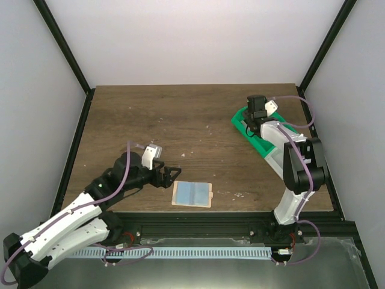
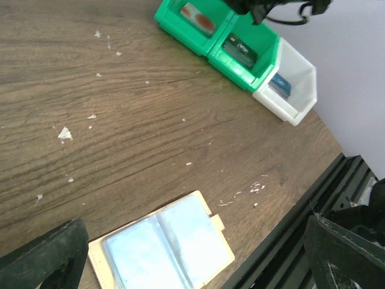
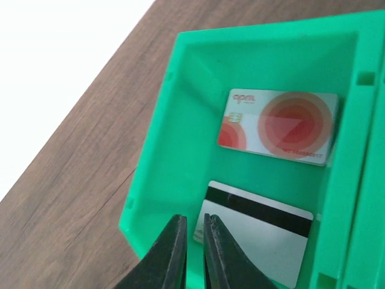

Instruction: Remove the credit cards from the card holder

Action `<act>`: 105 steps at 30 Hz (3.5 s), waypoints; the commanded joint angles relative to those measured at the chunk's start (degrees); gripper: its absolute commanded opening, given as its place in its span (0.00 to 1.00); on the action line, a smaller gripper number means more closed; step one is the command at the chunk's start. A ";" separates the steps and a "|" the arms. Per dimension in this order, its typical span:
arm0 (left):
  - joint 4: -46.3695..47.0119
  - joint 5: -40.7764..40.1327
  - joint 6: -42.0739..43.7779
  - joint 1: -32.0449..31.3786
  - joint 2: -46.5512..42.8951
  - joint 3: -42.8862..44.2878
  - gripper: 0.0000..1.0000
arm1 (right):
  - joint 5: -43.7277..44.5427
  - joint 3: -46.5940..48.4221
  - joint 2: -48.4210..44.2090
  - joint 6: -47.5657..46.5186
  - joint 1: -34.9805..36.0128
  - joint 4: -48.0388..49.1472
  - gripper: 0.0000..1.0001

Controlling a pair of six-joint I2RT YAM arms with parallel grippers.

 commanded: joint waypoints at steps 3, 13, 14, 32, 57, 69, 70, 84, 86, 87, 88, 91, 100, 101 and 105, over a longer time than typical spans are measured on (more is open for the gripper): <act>-2.40 -1.77 -0.93 0.18 4.65 2.67 1.00 | -12.06 2.40 -5.15 -11.15 -0.38 -2.25 0.14; 3.46 0.95 -10.31 0.71 13.35 -3.43 1.00 | -29.03 -7.20 -20.61 -18.35 0.55 -8.60 0.22; 5.41 1.98 -11.26 0.75 13.68 -4.92 1.00 | -30.76 -9.82 -22.48 -18.10 1.21 -8.30 0.23; 38.96 19.22 -27.27 0.79 22.15 -21.17 0.98 | -39.62 -41.22 -36.16 -5.43 31.20 1.63 0.24; 46.94 19.07 -32.16 1.86 27.72 -25.61 0.99 | -32.58 -45.04 -23.77 -1.26 38.26 5.92 0.11; 64.63 29.32 -38.35 0.96 35.11 -25.99 0.38 | -32.92 -47.64 -22.99 -0.09 38.26 8.29 0.06; 63.75 28.66 -37.82 0.69 35.00 -25.67 0.33 | -32.99 -47.96 -22.96 0.03 38.26 8.66 0.06; 36.67 13.63 -29.71 1.07 26.16 -20.43 0.52 | -27.09 -46.39 -25.21 -2.94 38.28 7.59 0.07; 30.53 9.72 -27.92 1.14 21.67 -18.67 0.60 | -25.64 -44.77 -26.12 -4.12 38.26 5.88 0.10; 28.20 8.14 -26.85 1.16 19.74 -17.82 0.62 | -24.83 -43.98 -27.03 -4.66 38.26 4.89 0.11; 25.86 6.37 -25.72 1.21 17.66 -16.90 0.66 | -23.53 -43.33 -28.28 -5.19 38.24 3.50 0.12; 18.75 -0.03 -23.12 1.28 12.15 -13.67 0.75 | -18.03 -42.88 -34.35 -6.15 38.26 1.05 0.13; 2.63 -12.03 -16.51 1.57 2.67 -2.12 1.00 | -6.70 -37.94 -54.06 -11.36 38.26 -8.01 0.39; 1.25 -12.89 -15.41 1.54 2.12 -0.47 1.00 | -5.84 -36.43 -55.24 -12.51 38.26 -9.92 0.41; -1.41 -12.08 -11.34 1.57 0.28 6.12 1.00 | -1.57 -30.75 -59.84 -15.35 38.22 -16.48 0.52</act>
